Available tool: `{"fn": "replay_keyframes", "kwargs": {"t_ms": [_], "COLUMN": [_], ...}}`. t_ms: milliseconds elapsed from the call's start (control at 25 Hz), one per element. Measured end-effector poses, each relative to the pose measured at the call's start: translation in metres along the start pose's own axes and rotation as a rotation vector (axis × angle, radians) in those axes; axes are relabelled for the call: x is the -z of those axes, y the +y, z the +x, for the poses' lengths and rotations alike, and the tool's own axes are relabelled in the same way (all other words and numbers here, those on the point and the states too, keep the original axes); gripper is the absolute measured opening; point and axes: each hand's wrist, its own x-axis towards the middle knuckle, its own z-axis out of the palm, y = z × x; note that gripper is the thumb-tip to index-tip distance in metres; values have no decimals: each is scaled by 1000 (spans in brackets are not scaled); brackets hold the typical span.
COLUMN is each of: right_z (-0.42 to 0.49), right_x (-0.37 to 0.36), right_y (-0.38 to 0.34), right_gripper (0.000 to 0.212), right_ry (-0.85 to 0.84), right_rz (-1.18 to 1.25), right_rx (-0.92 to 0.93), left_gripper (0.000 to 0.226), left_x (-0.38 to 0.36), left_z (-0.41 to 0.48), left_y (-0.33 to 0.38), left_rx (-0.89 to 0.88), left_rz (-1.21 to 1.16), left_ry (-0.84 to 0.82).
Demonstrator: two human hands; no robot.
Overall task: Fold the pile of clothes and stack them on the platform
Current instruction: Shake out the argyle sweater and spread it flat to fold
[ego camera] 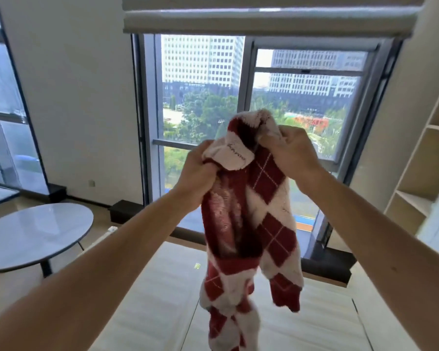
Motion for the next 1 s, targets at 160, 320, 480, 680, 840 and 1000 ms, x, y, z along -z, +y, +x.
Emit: {"fn": "replay_keyframes", "kwargs": {"t_ms": [160, 320, 480, 680, 840, 1000], "right_z": [-14, -21, -27, -17, -16, -24], "right_x": [17, 11, 9, 25, 61, 106], "right_y": [-3, 8, -7, -40, -34, -7], "right_gripper": [88, 19, 20, 30, 22, 28], "right_ry": [-291, -252, -172, -111, -4, 104], "right_rz": [-294, -242, 127, 322, 56, -142], "right_rx": [258, 239, 159, 112, 90, 44], "left_gripper": [33, 16, 56, 15, 35, 24], "left_x": [-22, -31, 3, 28, 63, 84], "left_z": [17, 13, -26, -112, -90, -40], "left_y": [30, 46, 24, -51, -64, -22], "left_rx": [-38, -35, -39, 110, 136, -39], "left_rz": [87, 240, 215, 231, 310, 357], "left_ry": [-56, -109, -354, -375, 23, -10]}}
